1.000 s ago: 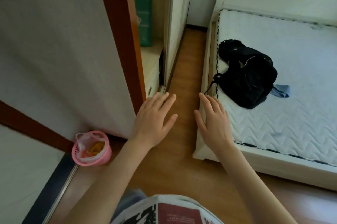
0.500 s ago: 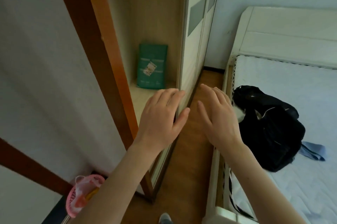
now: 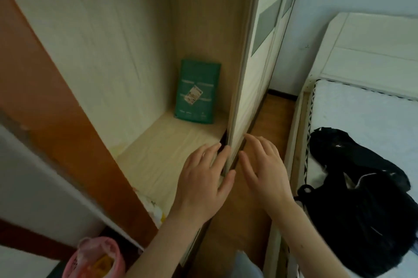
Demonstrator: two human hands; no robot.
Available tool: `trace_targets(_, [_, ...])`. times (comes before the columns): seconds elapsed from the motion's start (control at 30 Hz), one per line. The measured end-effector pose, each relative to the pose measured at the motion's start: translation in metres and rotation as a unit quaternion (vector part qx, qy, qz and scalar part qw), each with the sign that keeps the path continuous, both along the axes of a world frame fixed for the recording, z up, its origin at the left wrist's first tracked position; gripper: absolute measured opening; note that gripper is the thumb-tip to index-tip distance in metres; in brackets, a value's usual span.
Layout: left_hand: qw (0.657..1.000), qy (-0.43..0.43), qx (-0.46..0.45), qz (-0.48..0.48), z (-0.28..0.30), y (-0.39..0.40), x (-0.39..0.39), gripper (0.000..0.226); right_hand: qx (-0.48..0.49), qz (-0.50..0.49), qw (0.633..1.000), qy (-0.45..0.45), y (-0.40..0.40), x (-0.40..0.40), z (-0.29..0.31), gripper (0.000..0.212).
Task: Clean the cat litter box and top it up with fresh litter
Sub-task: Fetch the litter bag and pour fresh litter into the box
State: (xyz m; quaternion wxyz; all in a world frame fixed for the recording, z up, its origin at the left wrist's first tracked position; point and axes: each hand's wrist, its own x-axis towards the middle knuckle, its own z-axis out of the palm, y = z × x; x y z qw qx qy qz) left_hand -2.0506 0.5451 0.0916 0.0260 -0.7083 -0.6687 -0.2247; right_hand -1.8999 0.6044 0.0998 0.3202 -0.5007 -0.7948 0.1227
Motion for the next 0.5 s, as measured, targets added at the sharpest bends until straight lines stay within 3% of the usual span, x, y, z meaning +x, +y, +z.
trace_targets(0.27, [0.986, 0.032, -0.059, 0.153, -0.028, 0.086, -0.024, 0.053, -0.037, 0.143, 0.989, -0.018, 0.138, -0.047, -0.023, 0.048])
trace_targets(0.5, [0.926, -0.033, -0.084, 0.367, -0.029, 0.124, -0.035, 0.054, -0.035, 0.351, 0.934, -0.060, 0.216, -0.103, -0.029, 0.047])
